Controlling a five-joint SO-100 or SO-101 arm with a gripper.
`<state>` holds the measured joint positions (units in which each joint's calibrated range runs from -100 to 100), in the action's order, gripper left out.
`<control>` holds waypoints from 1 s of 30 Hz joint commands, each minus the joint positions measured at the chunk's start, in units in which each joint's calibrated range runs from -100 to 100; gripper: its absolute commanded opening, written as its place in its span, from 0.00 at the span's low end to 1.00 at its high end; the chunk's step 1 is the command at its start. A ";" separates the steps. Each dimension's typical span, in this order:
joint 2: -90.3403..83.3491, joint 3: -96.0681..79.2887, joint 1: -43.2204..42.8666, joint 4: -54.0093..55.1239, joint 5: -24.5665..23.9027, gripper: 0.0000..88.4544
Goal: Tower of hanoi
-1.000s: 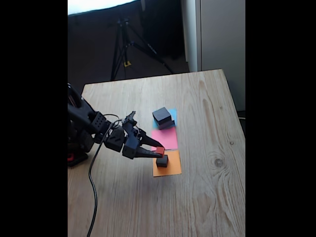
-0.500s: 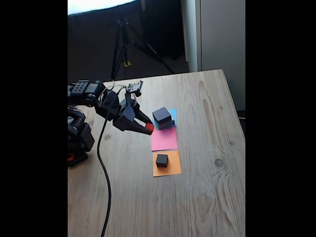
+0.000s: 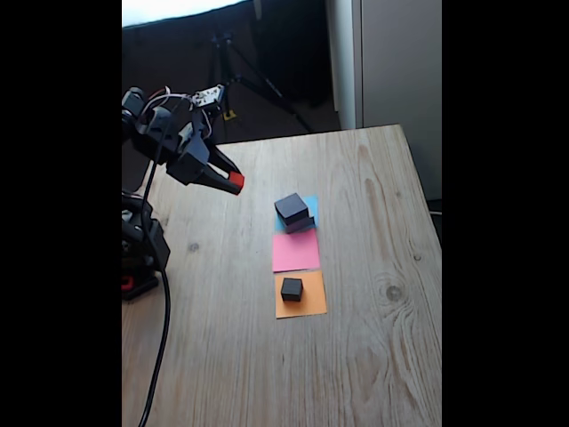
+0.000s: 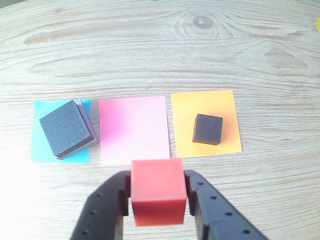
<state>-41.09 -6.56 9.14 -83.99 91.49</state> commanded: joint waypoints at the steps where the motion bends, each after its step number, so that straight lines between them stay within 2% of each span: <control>1: -2.97 2.38 -2.41 -1.36 -2.70 0.01; 4: -3.27 -0.35 -3.83 -0.39 -4.20 0.01; 9: -7.51 -17.53 -5.50 11.02 -5.37 0.01; 16: -17.81 -49.35 -4.33 37.16 -1.69 0.01; 19: -18.26 -57.35 -3.66 45.58 -0.52 0.01; 23: -14.55 -65.98 -3.25 59.50 -0.69 0.01; 30: -3.43 -78.53 -3.41 86.86 1.82 0.01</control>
<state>-49.21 -82.18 5.63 -11.29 91.49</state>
